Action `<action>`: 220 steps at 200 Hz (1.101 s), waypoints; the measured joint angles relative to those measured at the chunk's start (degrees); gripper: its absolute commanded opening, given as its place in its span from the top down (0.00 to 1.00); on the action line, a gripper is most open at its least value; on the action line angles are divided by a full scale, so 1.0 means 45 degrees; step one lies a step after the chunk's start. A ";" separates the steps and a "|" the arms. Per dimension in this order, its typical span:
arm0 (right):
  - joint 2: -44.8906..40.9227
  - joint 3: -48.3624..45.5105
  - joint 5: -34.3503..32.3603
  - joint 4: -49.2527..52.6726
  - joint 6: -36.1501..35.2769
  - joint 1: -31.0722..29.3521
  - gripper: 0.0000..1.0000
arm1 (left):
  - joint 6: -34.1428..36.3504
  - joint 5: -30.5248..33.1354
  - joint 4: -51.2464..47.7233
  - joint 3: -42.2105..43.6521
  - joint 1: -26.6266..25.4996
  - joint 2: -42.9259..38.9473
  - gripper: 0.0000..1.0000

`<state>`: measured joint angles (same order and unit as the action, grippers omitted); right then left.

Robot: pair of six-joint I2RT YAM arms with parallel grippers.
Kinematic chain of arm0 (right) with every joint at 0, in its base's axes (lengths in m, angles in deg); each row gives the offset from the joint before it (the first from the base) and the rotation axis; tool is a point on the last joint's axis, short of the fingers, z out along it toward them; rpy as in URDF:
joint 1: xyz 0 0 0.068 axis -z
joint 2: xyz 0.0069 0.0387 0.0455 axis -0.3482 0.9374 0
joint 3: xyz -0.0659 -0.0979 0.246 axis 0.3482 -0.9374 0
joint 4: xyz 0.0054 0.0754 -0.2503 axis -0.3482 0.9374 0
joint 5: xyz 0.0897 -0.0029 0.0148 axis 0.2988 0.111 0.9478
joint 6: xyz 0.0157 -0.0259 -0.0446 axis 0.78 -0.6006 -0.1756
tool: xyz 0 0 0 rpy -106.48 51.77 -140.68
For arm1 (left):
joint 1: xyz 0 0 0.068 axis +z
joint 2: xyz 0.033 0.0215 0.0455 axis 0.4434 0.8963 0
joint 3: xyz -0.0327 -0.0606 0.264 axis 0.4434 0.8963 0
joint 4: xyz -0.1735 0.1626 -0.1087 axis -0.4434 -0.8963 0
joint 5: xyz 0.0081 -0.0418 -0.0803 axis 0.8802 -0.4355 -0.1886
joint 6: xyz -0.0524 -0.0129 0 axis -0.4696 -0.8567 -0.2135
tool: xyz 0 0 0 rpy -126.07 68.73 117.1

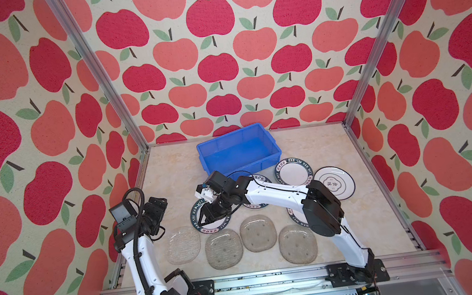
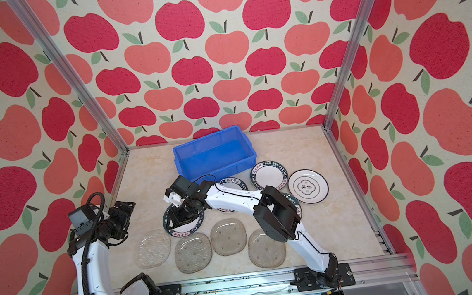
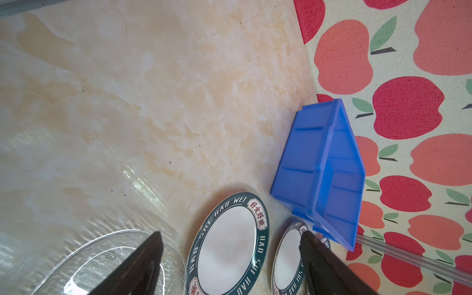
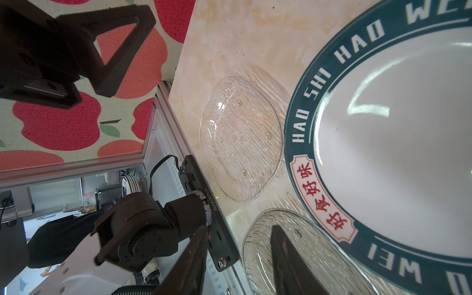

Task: Place the plates into the plastic bin on the countertop
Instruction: 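Reach the right gripper toward the clear glass plate while the left arm rises, then lower the right gripper and pinch the rim of the clear glass plate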

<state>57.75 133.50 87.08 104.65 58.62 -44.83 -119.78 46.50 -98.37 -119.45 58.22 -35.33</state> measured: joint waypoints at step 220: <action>0.1855 0.1025 -0.1098 0.0233 0.0767 -0.1307 0.62 | -0.0117 -0.1496 -0.0117 0.1812 0.0044 -0.3682 0.10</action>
<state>66.10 138.12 82.14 105.70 62.07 -50.71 -120.31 39.77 -98.90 -111.29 58.42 -51.90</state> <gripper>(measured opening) 0.383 0.903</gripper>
